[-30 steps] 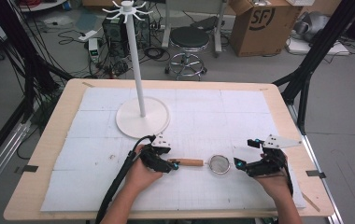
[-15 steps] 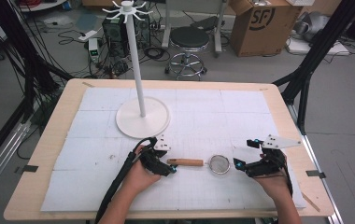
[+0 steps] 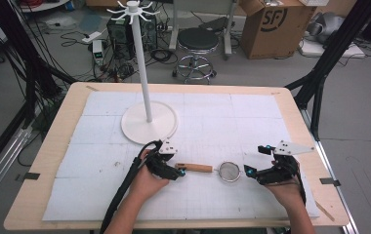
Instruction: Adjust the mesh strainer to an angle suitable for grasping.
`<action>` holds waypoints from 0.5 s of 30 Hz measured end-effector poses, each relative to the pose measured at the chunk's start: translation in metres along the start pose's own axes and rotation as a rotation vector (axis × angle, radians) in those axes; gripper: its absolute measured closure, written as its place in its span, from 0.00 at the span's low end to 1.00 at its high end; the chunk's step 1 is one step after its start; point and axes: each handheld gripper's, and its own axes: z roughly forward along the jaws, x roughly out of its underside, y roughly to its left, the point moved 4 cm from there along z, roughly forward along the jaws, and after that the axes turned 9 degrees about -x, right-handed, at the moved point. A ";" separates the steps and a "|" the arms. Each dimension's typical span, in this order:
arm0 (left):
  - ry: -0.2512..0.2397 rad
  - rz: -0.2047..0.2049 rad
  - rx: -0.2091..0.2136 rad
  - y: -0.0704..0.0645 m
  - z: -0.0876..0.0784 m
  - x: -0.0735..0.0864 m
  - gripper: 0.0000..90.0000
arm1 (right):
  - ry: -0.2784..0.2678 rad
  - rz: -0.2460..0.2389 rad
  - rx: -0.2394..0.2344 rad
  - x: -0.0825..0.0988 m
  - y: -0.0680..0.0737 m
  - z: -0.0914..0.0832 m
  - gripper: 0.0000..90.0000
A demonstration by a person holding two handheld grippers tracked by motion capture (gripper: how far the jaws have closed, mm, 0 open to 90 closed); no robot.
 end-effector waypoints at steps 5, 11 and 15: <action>-0.022 0.010 0.021 0.001 -0.015 0.000 0.24 | -0.001 -0.002 0.000 0.000 0.001 0.000 0.01; -0.063 0.026 0.028 0.005 -0.037 0.002 0.16 | 0.000 -0.001 0.001 0.000 0.001 0.000 0.01; -0.098 0.026 0.025 0.008 -0.052 0.005 0.14 | 0.005 -0.006 0.002 0.000 0.001 0.001 0.01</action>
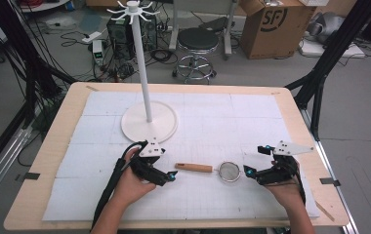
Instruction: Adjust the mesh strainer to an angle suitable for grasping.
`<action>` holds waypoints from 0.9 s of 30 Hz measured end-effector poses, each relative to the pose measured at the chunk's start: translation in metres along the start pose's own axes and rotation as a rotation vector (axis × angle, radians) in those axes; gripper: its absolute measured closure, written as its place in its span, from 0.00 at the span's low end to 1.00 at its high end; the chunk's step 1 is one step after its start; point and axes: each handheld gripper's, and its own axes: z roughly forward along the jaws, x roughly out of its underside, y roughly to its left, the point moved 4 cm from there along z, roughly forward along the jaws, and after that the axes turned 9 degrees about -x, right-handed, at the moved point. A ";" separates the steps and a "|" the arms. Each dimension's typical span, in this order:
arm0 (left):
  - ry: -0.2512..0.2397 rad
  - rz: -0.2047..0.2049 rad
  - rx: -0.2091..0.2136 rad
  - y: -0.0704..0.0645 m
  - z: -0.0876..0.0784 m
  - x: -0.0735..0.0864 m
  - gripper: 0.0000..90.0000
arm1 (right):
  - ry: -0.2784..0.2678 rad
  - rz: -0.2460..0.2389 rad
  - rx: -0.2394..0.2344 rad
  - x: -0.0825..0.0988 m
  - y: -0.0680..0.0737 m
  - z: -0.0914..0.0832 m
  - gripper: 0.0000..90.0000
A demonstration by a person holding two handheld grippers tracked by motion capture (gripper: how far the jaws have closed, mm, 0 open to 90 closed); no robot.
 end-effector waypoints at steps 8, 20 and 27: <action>-0.024 -0.032 -0.015 0.011 -0.016 0.007 0.07 | 0.008 -0.001 -0.005 -0.001 0.000 0.003 0.01; -0.080 -0.049 -0.010 0.026 -0.038 0.008 0.02 | -0.001 0.008 -0.001 0.001 0.002 -0.002 0.01; -0.093 -0.052 -0.016 0.029 -0.044 0.007 0.02 | 0.002 0.009 -0.002 0.002 0.003 -0.002 0.01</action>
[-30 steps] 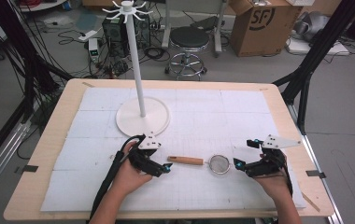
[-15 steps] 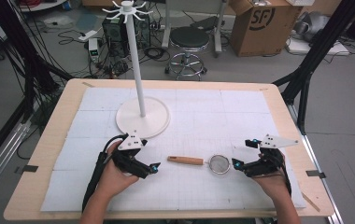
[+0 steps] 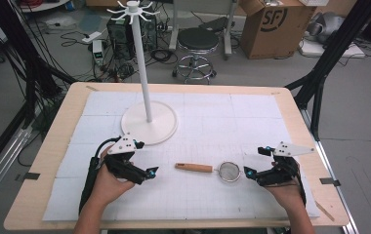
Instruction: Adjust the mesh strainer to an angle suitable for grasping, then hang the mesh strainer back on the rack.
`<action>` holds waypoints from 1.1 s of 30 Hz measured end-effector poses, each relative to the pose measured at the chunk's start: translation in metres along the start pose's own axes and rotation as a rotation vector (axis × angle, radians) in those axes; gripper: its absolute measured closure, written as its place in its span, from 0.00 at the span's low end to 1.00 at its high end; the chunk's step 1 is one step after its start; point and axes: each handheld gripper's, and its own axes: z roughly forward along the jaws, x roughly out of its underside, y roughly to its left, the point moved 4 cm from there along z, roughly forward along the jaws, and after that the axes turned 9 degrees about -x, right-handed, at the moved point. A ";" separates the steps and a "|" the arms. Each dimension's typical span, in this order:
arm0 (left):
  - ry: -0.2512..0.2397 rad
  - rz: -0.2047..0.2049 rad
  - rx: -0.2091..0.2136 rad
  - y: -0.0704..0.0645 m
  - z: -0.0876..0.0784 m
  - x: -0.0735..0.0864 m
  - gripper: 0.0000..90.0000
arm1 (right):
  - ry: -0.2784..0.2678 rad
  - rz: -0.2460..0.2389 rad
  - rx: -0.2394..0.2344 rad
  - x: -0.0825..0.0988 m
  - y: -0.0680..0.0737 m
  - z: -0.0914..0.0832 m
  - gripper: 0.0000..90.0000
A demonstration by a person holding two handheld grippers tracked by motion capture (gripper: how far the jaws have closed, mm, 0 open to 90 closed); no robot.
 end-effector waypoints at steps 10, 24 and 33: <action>-0.002 0.007 -0.004 0.002 -0.001 0.000 0.02 | -0.006 -0.003 -0.003 0.000 -0.001 -0.001 0.01; -0.007 0.010 -0.029 0.008 -0.012 0.002 0.02 | 0.017 -0.025 -0.030 -0.008 0.007 0.011 0.01; -0.024 -0.009 -0.039 0.013 -0.020 0.002 0.02 | 0.085 -0.057 -0.051 -0.025 0.009 0.027 0.01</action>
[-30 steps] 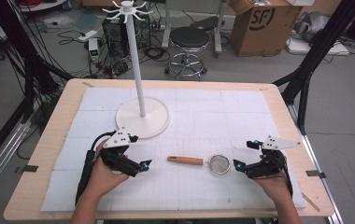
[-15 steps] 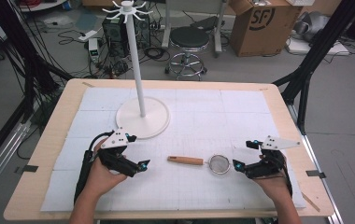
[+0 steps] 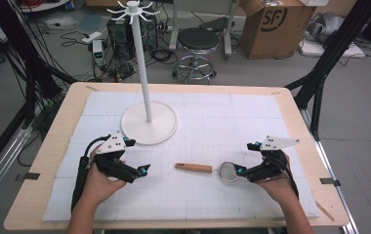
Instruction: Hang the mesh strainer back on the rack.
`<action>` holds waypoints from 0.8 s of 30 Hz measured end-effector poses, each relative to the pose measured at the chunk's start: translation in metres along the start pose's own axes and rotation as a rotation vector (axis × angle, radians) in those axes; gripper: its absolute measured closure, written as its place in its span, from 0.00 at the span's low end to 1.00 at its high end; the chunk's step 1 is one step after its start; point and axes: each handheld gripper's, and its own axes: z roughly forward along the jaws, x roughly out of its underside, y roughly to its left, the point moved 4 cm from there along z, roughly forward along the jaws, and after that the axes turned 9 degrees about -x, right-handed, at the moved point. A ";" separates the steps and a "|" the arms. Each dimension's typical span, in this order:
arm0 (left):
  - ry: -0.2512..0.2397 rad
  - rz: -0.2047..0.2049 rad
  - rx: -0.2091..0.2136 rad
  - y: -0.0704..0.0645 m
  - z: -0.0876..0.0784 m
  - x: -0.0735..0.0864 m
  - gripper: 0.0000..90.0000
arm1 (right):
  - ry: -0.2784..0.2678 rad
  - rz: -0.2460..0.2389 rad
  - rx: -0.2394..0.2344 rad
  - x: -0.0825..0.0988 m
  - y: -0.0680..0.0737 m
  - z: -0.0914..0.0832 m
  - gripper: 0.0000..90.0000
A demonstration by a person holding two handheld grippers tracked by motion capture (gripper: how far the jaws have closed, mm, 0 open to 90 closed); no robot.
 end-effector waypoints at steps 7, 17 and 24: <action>0.000 -0.005 -0.008 0.001 -0.003 0.001 0.02 | 0.069 -0.039 -0.023 -0.019 0.003 0.021 0.03; 0.002 -0.006 -0.011 0.003 -0.004 0.003 0.02 | 0.200 -0.099 -0.069 -0.027 0.010 0.053 0.15; 0.006 -0.007 -0.013 0.003 -0.003 0.003 0.02 | 0.309 -0.108 -0.103 -0.022 0.012 0.071 0.20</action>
